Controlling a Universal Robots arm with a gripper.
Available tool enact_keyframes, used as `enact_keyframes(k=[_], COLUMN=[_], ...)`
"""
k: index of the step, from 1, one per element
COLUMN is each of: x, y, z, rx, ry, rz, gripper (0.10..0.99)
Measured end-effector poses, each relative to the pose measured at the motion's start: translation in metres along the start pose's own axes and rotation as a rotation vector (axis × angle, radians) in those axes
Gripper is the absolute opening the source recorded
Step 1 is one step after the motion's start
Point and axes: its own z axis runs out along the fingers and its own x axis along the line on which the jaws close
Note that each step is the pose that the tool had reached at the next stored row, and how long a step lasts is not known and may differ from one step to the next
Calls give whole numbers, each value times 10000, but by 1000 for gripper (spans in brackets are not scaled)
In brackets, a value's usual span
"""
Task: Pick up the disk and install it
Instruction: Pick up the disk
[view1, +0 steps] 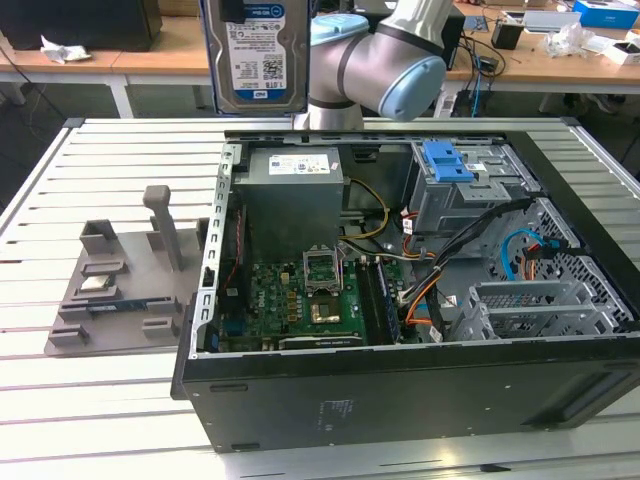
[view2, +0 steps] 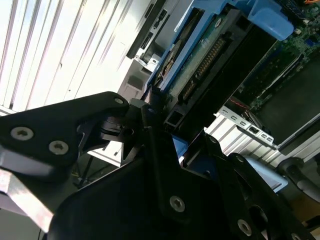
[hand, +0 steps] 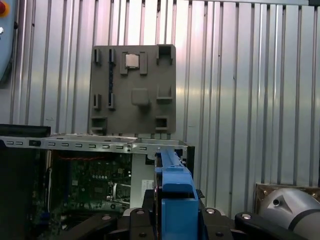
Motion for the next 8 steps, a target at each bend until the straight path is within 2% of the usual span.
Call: enact_keyframes(k=[7,8], x=[8,11], y=[-184,-228], z=[-8,-10], rx=[0,0], ry=[0,1], rz=[1,-1], gripper=[369,369])
